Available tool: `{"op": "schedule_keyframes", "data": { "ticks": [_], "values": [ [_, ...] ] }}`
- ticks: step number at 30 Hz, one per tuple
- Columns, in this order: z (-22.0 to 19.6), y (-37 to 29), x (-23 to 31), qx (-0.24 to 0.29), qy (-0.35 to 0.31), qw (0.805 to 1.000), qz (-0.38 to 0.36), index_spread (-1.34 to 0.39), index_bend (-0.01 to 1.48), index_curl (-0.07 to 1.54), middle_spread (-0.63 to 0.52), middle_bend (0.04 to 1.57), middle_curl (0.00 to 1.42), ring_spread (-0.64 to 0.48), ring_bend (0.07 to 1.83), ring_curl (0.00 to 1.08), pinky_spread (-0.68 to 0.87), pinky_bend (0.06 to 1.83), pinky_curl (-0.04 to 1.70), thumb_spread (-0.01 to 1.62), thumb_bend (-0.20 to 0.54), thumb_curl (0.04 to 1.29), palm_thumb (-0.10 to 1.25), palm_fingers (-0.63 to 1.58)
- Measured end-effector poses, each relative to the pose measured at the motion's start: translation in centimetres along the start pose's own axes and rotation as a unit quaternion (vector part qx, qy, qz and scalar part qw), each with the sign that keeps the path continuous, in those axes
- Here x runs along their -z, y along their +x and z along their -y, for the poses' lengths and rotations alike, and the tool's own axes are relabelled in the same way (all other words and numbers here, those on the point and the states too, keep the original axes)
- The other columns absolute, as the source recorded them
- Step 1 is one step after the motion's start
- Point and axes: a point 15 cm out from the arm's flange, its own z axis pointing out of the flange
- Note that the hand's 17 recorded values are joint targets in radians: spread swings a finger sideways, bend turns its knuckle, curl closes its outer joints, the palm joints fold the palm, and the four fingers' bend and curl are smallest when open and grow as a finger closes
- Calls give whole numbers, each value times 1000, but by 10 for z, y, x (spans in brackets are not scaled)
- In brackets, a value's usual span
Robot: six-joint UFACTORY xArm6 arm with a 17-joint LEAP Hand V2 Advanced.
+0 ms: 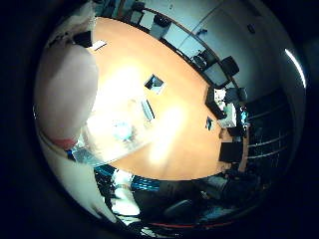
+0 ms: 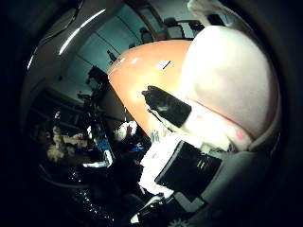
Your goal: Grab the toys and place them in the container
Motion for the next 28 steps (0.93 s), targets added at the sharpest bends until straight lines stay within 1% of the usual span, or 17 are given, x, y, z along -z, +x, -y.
{"op": "schedule_keyframes", "data": {
  "ticks": [2,4,5,6,8,11,14,19,28],
  "values": [
    [-3,1,-1,9,-5,1000,-1,-452,274,731,-221,771,757,-219,985,568,-61,843,720,1148,-48,314,317,398],
    [-11,-1,-4,19,-23,1000,3,-478,250,665,-186,654,688,-157,908,525,126,836,706,1099,-42,288,244,281],
    [-18,-1,-6,23,-37,999,5,-480,246,647,-175,621,669,-142,893,516,172,830,698,1086,-41,282,231,255],
    [-23,-2,-8,26,-49,998,7,-484,236,609,-151,580,631,-103,842,482,265,813,674,1066,-35,275,208,237],
    [-28,-1,-11,29,-62,998,8,-482,232,559,-124,522,578,-58,786,441,374,783,639,1045,-29,266,193,241],
    [-29,0,-9,32,-60,998,6,-472,219,510,-100,474,525,-23,740,399,453,729,594,1035,-26,261,190,262],
    [-30,0,-8,34,-59,998,6,-465,201,470,-88,445,483,-7,707,361,493,681,554,1032,-26,258,190,303],
    [-35,-1,-7,35,-67,997,7,-466,191,428,-101,429,443,-30,735,333,515,597,495,1032,-25,261,184,383],
    [-41,-4,-2,36,-69,997,9,-460,186,385,-112,420,404,-41,716,276,521,550,431,1032,-24,260,189,433]
  ]
}}
